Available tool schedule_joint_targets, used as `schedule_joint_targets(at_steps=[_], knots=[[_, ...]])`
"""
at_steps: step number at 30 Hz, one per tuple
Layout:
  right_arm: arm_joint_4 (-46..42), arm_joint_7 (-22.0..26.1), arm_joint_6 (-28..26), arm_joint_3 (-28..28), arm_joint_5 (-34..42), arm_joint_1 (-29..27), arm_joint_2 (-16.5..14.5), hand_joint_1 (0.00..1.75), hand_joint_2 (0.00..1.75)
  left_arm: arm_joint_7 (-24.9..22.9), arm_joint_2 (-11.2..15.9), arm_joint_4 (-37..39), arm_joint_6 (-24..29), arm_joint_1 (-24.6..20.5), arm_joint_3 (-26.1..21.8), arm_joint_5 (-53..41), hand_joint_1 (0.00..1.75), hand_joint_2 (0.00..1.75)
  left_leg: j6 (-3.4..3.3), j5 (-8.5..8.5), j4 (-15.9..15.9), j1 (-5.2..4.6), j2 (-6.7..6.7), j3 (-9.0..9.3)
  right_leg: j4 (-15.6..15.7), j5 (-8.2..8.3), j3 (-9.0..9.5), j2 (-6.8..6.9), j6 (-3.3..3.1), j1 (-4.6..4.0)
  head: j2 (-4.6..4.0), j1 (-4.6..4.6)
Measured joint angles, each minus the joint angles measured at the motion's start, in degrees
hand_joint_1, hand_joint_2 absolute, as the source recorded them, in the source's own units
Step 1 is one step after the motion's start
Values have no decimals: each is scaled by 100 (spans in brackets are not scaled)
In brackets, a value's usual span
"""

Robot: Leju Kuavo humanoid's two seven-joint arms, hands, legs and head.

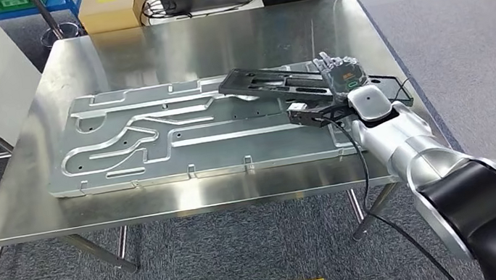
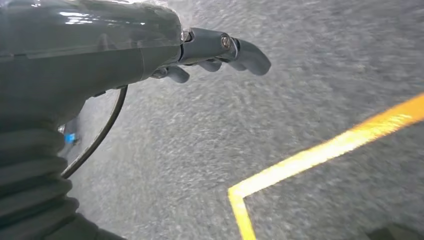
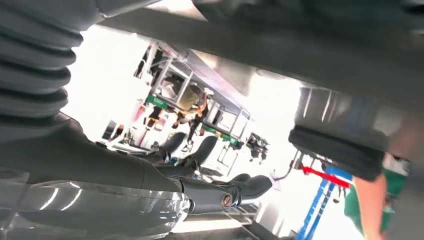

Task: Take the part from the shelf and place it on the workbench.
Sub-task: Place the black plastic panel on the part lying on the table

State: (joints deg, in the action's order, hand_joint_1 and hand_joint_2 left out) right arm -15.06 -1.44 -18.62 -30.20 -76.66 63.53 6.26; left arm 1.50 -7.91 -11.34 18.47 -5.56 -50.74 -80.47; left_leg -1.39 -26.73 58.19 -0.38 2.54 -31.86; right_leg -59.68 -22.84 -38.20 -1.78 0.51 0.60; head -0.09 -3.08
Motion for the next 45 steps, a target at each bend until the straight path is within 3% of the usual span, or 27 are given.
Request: schedule_joint_targets(at_steps=[2, 5, 6, 7, 8, 10, 12, 15, 17, 20, 22, 23, 26, 28, 30, 31, 32, 33, 35, 36, 37, 38, 40, 41, 42, 43, 45], knots=[[-2, 32, -25, 34, -1, 74, -30, 0, 0, -28, 1, 0, 4, 14, -7, 55, 0, 0, -11, 94, -125, 33, 27, 30, -247, -203, -111, 25, 66, -3, -1, 0], [-2, 123, -46, 122, 26, 169, -138, 0, 0, -109, 0, 1, 1, 22, -33, 120, 0, 0, -32, 161, -147, 34, 62, -2, -1192, -757, -516, 55, 145, 20, 0, 0], [-2, 163, -49, 152, 37, 181, -174, 0, 0, -130, -1, 1, -4, 27, -44, 131, 0, 0, -26, 167, -137, 39, 66, -19, -1367, -811, -572, 63, 169, 28, 0, 0], [-4, 208, -50, 180, 44, 199, -206, 0, 0, -144, -3, 2, -12, 31, -53, 135, 0, 0, -20, 171, -116, 47, 70, -41, -1337, -755, -527, 72, 192, 44, 0, 0], [-13, 253, -50, 210, 46, 232, -232, 0, 0, -154, -8, 3, -20, 32, -60, 138, 0, 0, -8, 170, -82, 56, 72, -70, -1105, -616, -385, 77, 215, 65, 0, 0], [-50, 334, -49, 260, 29, 351, -274, 0, 0, -165, -18, 4, -27, 26, -64, 141, 0, 0, 40, 150, 28, 56, 62, -156, -419, -322, -13, 28, 232, 101, 0, 0], [-97, 390, -48, 289, 5, 470, -306, 0, 0, -163, -26, 4, -26, 24, -67, 151, 0, 0, 111, 144, 120, 42, 33, -227, -91, -198, 123, -27, 153, 94, 0, -1], [-174, 445, -55, 318, -9, 559, -320, 0, 0, -151, -40, 4, -24, 36, -70, 168, 0, 0, 212, 153, 158, 56, 8, -282, -71, -123, 65, -17, -9, 74, 0, -1], [-253, 483, -72, 333, -13, 627, -304, 0, 0, -144, -42, 5, -25, 52, -71, 176, 0, 0, 259, -91, 392, 80, -38, -375, -43, -50, 26, -6, -105, 99, 0, 0], [-402, 565, -80, 411, 50, 749, -266, 0, 0, -117, -48, 8, -26, 68, -74, 193, 0, 0, 297, -773, 1381, 114, -116, -633, -39, 76, -109, -14, -175, 89, 0, 0], [-532, 635, -78, 500, 138, 793, -243, 0, 0, -96, -50, 9, -23, 70, -81, 212, 0, 0, 296, -916, 1686, 119, -127, -605, -43, 176, -230, -27, -176, 76, 0, -1], [-616, 671, -80, 557, 198, 798, -233, 0, 0, -90, -50, 9, -21, 72, -86, 222, 0, 0, 282, -843, 1521, 118, -129, -438, -44, 228, -288, -35, -170, 72, 0, -1], [-1025, 797, -95, 840, 413, 733, -204, 0, 0, -81, -47, 9, -19, 72, -104, 243, 0, 0, 212, -532, 384, 66, -69, 335, -33, 398, -441, -57, -115, 38, 0, 0], [-1483, 839, -102, 1149, 531, 542, -186, 0, 0, -75, -44, 9, -19, 79, -108, 254, 0, 0, 186, -478, 49, 2, -20, 480, 22, 541, -506, -63, -45, 17, 0, 0], [-2028, 837, -84, 1474, 590, 202, -184, 0, 0, -62, -46, 10, -23, 113, -110, 266, 0, 0, 132, -345, -11, 11, 7, 400, 134, 684, -505, -64, 18, 31, 0, 1], [-2285, 827, -63, 1628, 599, 33, -187, 0, 0, -54, -46, 11, -25, 130, -110, 271, 0, 0, 94, -252, -64, 34, 43, 364, 162, 650, -509, -52, 50, 35, 0, 1], [-2516, 816, -42, 1776, 602, -105, -201, 0, 0, -49, -46, 12, -26, 143, -111, 276, 0, 0, 56, -146, -123, 56, 81, 311, 90, 480, -544, -31, 85, 35, 0, 1], [-2711, 808, -27, 1914, 602, -209, -219, 0, 0, -44, -44, 13, -27, 154, -112, 282, 0, 0, 24, -42, -167, 74, 122, 237, -115, 188, -612, -1, 122, 40, 0, 2], [-3025, 803, -15, 2146, 602, -357, -279, 0, 0, -37, -39, 13, -27, 162, -115, 290, 0, 0, -1, 118, -177, 56, 172, 50, -854, -456, -787, 56, 203, 39, 0, 1], [-3163, 803, -14, 2231, 602, -438, -300, 0, 0, -33, -38, 13, -28, 163, -116, 289, 0, 0, 6, 188, -172, 55, 190, -46, -1223, -599, -834, 69, 238, 46, 0, 2], [-3298, 803, -13, 2306, 602, -529, -315, 0, 0, -30, -40, 13, -27, 161, -116, 280, 0, 0, 20, 254, -163, 61, 204, -140, -1465, -592, -813, 74, 271, 58, 0, 2], [-3427, 798, -12, 2370, 602, -633, -321, 0, 0, -29, -42, 13, -25, 159, -116, 271, 0, 0, 43, 314, -148, 74, 213, -233, -1523, -485, -704, 75, 304, 78, 0, 2], [-3804, 783, -20, 2549, 617, -909, -323, 0, 0, -33, -41, 12, -17, 154, -115, 256, 0, 0, 106, 415, -88, 103, 217, -406, -1037, -339, -152, 37, 377, 149, 0, 2], [-4057, 775, -33, 2686, 647, -1085, -333, 0, 0, -37, -41, 11, -13, 152, -114, 256, 0, 0, 143, 449, -35, 106, 196, -476, -608, -414, 199, -2, 376, 173, 0, 1], [-4346, 772, -58, 2865, 698, -1296, -350, 0, 0, -39, -40, 10, -8, 148, -114, 259, 0, 0, 185, 487, 5, 112, 169, -521, -257, -511, 465, -33, 328, 189, 0, 0], [-4634, 774, -93, 3073, 765, -1542, -372, 0, 0, -38, -40, 9, -1, 145, -113, 266, 0, 0, 231, 527, 29, 120, 134, -545, -27, -601, 619, -57, 258, 186, 0, -1], [-5234, 802, -190, 3536, 908, -2141, -411, 0, 0, -21, -44, 9, 13, 157, -113, 293, 0, 0, 328, 610, 19, 158, 81, -567, 71, -587, 630, -26, 79, 152, 0, 0]])
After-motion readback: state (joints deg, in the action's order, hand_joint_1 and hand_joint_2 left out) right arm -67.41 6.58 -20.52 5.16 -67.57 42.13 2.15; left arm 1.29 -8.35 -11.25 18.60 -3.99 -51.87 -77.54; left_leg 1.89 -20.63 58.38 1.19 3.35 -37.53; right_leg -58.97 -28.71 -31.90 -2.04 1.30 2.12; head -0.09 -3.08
